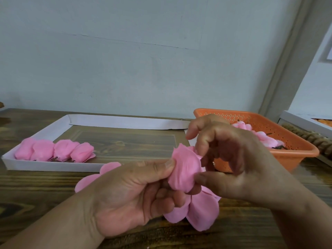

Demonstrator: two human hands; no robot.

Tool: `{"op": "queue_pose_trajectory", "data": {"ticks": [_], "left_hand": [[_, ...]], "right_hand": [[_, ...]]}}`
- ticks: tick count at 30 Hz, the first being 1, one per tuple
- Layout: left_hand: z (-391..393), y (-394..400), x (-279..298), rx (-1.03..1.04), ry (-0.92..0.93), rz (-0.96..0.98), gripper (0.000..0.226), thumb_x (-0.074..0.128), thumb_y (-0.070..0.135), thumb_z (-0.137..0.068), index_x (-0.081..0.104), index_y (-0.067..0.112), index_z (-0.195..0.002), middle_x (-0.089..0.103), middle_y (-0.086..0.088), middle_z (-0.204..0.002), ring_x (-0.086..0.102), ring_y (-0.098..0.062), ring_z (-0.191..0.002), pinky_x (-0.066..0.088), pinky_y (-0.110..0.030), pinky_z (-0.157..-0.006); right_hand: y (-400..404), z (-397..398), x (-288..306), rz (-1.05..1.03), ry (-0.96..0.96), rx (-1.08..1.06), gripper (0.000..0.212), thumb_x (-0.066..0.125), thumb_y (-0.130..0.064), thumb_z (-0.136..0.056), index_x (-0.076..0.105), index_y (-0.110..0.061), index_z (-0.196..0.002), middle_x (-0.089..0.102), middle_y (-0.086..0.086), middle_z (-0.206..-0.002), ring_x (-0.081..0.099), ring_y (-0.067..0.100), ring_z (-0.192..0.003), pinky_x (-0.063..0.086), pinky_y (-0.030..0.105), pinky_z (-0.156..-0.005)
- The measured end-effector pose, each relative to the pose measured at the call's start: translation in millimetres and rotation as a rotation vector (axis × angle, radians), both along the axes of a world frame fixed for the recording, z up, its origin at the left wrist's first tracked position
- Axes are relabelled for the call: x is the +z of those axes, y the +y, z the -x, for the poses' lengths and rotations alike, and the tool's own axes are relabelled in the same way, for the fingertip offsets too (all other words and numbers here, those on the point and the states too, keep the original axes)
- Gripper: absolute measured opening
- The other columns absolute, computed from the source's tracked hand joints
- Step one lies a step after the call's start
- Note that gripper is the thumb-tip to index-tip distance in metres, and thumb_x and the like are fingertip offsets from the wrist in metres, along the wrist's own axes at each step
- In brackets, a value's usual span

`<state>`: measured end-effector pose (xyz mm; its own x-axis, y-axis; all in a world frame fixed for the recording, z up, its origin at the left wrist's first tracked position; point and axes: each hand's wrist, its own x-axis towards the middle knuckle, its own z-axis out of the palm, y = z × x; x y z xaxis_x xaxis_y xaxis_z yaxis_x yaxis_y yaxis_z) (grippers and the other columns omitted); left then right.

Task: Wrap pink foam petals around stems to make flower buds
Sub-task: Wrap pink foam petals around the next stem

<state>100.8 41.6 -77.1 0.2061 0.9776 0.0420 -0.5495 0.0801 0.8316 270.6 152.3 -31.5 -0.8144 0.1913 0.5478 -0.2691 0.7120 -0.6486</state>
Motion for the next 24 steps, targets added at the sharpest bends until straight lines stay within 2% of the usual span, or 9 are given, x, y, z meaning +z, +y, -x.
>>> {"op": "queue_pose_trajectory", "data": {"ticks": [5,9,14,17,20,24], "left_hand": [[2.6,1.2,-1.6,-0.025,0.014,-0.007,0.02,0.067,0.033,-0.087,0.075,0.018,-0.097,0.074,0.001,-0.085,0.07,-0.009,-0.079,0.055,-0.018,-0.068],[1.6,1.1,-1.6,-0.005,0.032,-0.008,0.022,0.076,0.035,-0.078,0.076,0.018,-0.092,0.073,0.0,-0.081,0.07,-0.009,-0.075,0.055,-0.018,-0.065],[-0.4,-0.2,-0.8,0.035,0.055,-0.006,0.029,0.084,0.037,-0.066,0.077,0.018,-0.086,0.073,-0.001,-0.077,0.07,-0.01,-0.07,0.055,-0.019,-0.062],[0.8,0.5,-0.8,0.016,0.057,-0.018,0.026,0.081,0.038,-0.071,0.077,0.019,-0.089,0.073,0.0,-0.079,0.07,-0.009,-0.072,0.054,-0.018,-0.064],[2.7,0.7,-1.3,-0.014,0.039,-0.02,0.023,0.074,0.036,-0.079,0.076,0.018,-0.094,0.073,0.001,-0.082,0.07,-0.009,-0.075,0.054,-0.018,-0.067],[2.7,1.1,-1.4,-0.015,0.042,-0.027,0.023,0.072,0.037,-0.081,0.076,0.019,-0.094,0.073,0.002,-0.083,0.07,-0.008,-0.076,0.054,-0.018,-0.068]], "right_hand": [[-1.8,0.1,1.5,-0.012,0.02,0.008,0.026,0.073,-0.001,-0.064,0.06,-0.016,-0.081,0.052,-0.001,-0.104,0.052,0.012,-0.065,0.043,0.022,-0.056],[-2.2,-2.6,3.3,0.011,0.008,0.036,0.02,0.067,-0.011,-0.067,0.064,-0.021,-0.083,0.052,-0.004,-0.106,0.054,0.021,-0.07,0.044,0.022,-0.06],[-3.0,-3.4,4.4,-0.008,-0.009,0.042,0.017,0.061,-0.006,-0.069,0.068,-0.017,-0.08,0.056,-0.005,-0.104,0.054,0.028,-0.08,0.045,0.03,-0.067],[-2.9,-1.7,4.2,-0.043,0.058,0.003,0.02,0.067,-0.001,-0.07,0.069,-0.019,-0.078,0.057,-0.009,-0.094,0.052,0.029,-0.084,0.045,0.036,-0.067],[-4.4,-0.7,4.6,-0.082,0.096,-0.026,0.011,0.069,-0.008,-0.07,0.066,-0.018,-0.075,0.055,-0.003,-0.095,0.052,0.028,-0.078,0.044,0.03,-0.064],[-4.8,0.3,4.6,-0.111,0.128,-0.088,0.024,0.071,0.002,-0.066,0.063,-0.02,-0.071,0.055,-0.003,-0.091,0.053,0.027,-0.073,0.044,0.027,-0.062]]}}
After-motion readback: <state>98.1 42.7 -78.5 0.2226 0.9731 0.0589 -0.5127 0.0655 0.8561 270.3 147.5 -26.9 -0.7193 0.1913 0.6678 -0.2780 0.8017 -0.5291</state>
